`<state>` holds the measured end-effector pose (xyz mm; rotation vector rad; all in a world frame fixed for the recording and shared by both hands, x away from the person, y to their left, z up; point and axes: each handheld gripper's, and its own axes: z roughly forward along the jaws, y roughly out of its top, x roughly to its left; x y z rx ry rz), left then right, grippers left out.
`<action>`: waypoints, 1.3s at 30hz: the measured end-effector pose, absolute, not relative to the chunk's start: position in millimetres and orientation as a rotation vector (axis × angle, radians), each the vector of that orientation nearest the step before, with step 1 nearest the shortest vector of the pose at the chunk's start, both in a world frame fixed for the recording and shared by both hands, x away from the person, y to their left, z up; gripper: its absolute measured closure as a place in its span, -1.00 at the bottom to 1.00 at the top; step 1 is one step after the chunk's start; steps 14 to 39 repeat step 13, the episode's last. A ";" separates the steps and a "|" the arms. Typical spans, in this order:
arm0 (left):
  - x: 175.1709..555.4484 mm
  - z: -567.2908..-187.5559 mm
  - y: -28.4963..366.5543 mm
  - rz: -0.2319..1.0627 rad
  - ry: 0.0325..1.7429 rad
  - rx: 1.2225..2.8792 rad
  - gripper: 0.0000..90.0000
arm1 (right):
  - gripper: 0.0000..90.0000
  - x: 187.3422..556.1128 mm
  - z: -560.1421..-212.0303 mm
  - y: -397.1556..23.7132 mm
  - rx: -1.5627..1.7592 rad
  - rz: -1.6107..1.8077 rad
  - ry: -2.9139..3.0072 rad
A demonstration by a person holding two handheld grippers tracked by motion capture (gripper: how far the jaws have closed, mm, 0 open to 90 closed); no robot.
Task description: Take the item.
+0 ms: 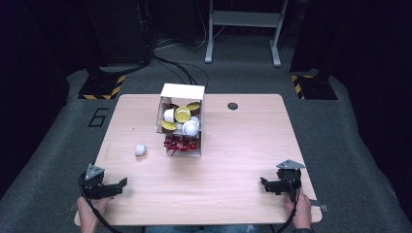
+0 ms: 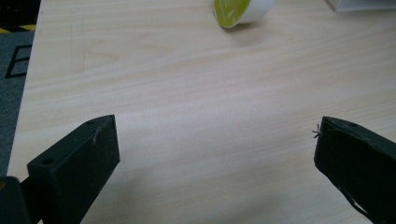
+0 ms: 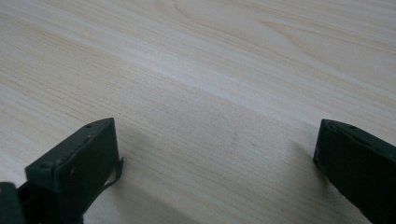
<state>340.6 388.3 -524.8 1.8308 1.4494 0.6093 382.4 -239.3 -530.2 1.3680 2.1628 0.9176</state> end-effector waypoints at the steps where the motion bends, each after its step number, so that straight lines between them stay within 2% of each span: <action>1: 340.4 -526.8 387.7 0.616 1.455 1.844 -1.00 | -1.00 382.2 -530.2 -239.1 1.372 0.918 2.162; 9: 345.5 -532.7 383.1 0.629 1.462 1.933 -1.00 | -1.00 382.4 -530.0 -239.3 1.369 0.915 2.166; 39: 345.7 -533.0 382.7 0.625 1.464 1.928 -1.00 | -1.00 382.5 -530.3 -239.3 1.367 0.919 2.162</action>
